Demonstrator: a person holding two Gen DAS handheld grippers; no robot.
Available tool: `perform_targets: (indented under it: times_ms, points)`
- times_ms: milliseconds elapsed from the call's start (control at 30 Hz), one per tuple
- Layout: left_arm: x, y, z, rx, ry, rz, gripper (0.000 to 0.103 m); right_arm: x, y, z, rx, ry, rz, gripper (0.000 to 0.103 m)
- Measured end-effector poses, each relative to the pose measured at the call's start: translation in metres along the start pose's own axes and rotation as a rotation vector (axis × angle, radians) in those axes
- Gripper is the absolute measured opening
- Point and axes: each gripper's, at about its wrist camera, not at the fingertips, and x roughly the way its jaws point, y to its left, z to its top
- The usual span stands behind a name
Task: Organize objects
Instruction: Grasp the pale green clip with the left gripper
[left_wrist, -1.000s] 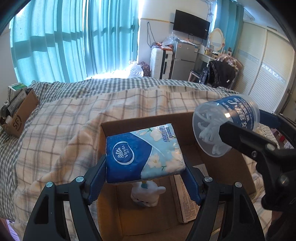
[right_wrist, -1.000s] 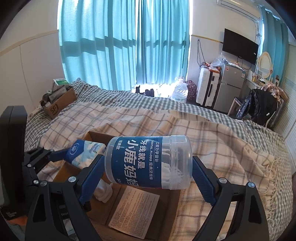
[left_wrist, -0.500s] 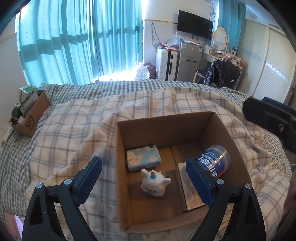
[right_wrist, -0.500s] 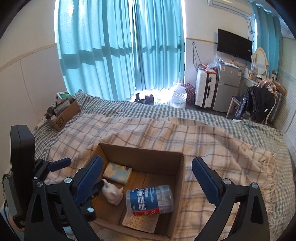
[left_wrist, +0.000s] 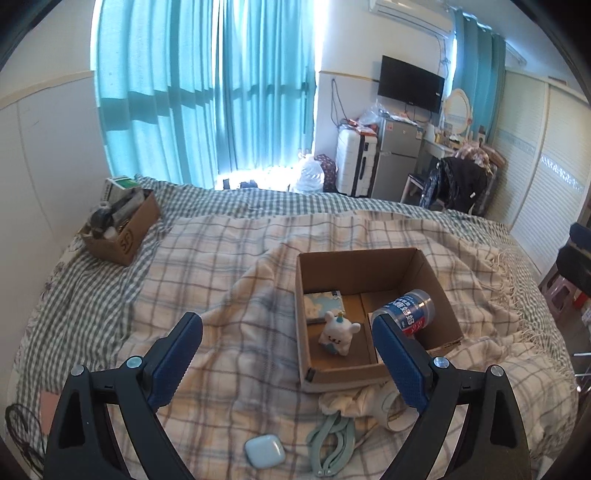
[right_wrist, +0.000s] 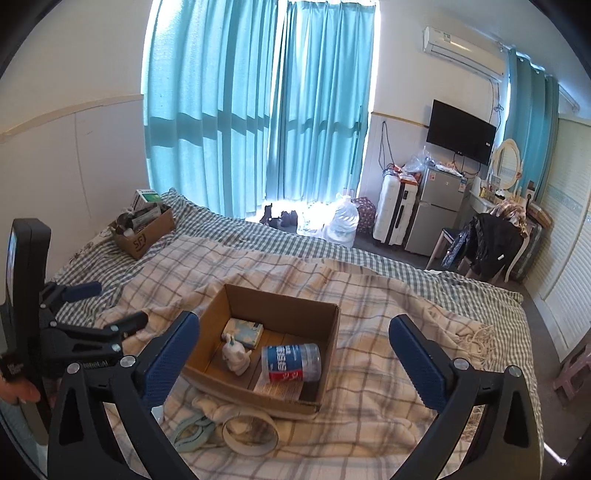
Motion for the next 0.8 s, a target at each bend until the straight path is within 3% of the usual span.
perform_targets:
  times_ms: [167,300,467,533,800]
  points:
    - [-0.016,0.01,-0.019,-0.021,0.005,-0.015,0.096,-0.021,0.015,-0.021,-0.021,0.001,0.015,0.103]
    - [-0.012,0.013,-0.041,-0.023,0.022,-0.002,0.096,-0.016,0.022,-0.042,-0.017,0.021,0.028,0.103]
    - [0.01,0.016,-0.083,-0.023,0.04,0.025,0.096,0.015,0.031,-0.08,-0.023,0.074,0.03,0.103]
    - [0.024,0.015,-0.1,-0.022,0.059,0.04,0.096,0.025,0.033,-0.095,-0.016,0.066,-0.007,0.103]
    - [0.081,0.005,-0.158,-0.06,0.144,0.011,0.096,0.081,0.037,-0.15,-0.033,0.158,-0.051,0.103]
